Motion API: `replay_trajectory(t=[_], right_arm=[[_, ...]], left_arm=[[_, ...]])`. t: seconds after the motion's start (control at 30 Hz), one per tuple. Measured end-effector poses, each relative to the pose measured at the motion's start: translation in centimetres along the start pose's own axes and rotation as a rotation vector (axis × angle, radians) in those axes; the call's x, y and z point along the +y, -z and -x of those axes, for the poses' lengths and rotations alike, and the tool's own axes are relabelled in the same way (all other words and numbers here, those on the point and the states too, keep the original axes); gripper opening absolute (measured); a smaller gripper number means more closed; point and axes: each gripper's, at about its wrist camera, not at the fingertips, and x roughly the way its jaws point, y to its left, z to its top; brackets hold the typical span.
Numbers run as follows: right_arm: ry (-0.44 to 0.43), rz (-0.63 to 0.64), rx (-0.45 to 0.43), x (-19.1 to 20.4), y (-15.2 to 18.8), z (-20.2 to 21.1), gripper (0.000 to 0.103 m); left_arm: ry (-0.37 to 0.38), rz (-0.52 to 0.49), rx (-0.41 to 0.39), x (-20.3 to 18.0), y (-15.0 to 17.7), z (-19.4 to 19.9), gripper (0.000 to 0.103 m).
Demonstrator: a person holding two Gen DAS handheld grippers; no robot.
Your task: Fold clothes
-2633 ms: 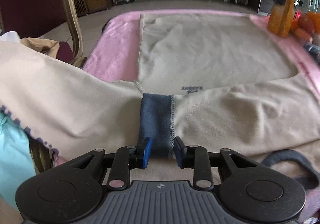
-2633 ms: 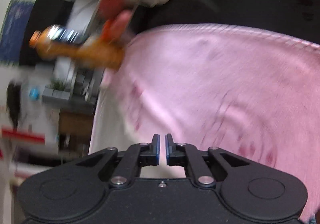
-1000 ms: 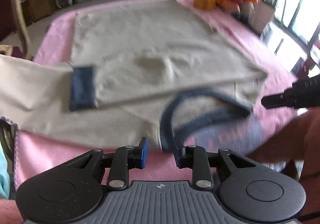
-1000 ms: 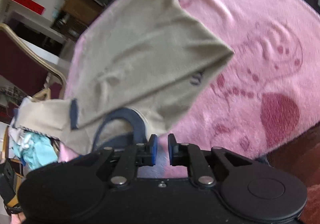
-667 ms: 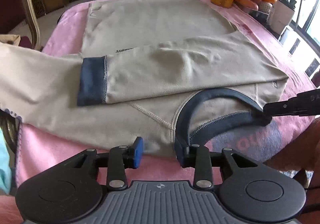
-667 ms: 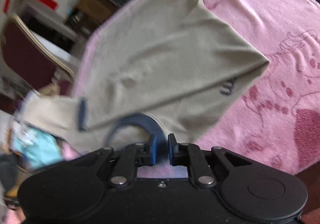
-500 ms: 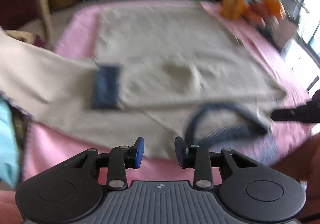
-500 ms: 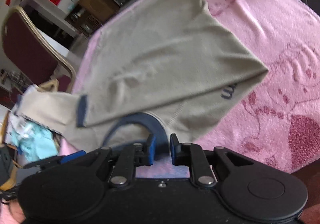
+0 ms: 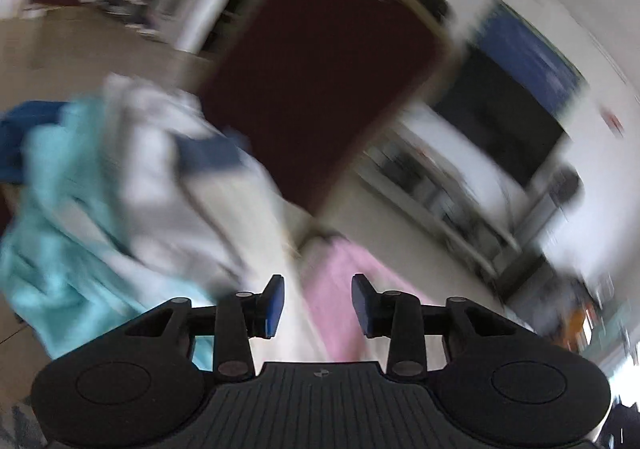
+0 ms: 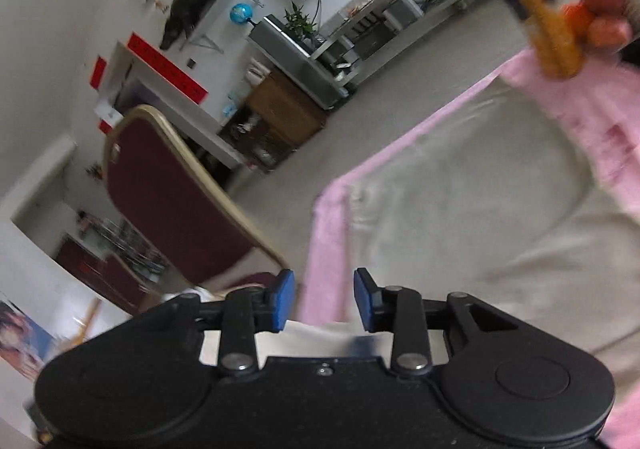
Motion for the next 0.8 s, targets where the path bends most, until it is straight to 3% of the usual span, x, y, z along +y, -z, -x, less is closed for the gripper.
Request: replay_trajectory(t=[0.13,0.27,0.4,0.47,0.63,0.7,0.77,0.8], right_arm=[[-0.049,-0.036,0.025,1.6,0.9,-2.9,0.044],[-0.055,-0.034,0.052,2.5,1.6,-4.7,0.045],[-0.049,-0.030,0.060,2.8,1.9,-5.5,0.048],[-0.044,-0.028,0.061,2.8,1.9,-5.9,0.048],[-0.040,-0.036,0.058,2.6,2.2,-6.2,0.051],[-0.044,-0.039,0.059,2.4,2.2,-6.1,0.051],[-0.049,-0.039,0.055,2.3,2.1,-5.7,0.051],[-0.052,-0.036,0.049,2.1,2.0,-5.4,0.051]], left_arm=[[-0.017,0.174,-0.014,4.5,-3.0,-2.1,0.047],[-0.019,0.256,0.002,6.5,-4.7,-5.3,0.047],[-0.022,0.286,0.017,7.3,-5.4,-7.7,0.047],[-0.002,0.271,0.021,7.1,-5.6,-8.6,0.047],[-0.030,0.206,0.053,6.0,-6.4,-11.0,0.046],[-0.054,0.167,0.047,5.0,-6.8,-11.2,0.035],[-0.097,0.085,0.026,3.4,-7.2,-10.9,0.004],[-0.105,0.037,0.010,2.4,-7.3,-10.4,0.004]])
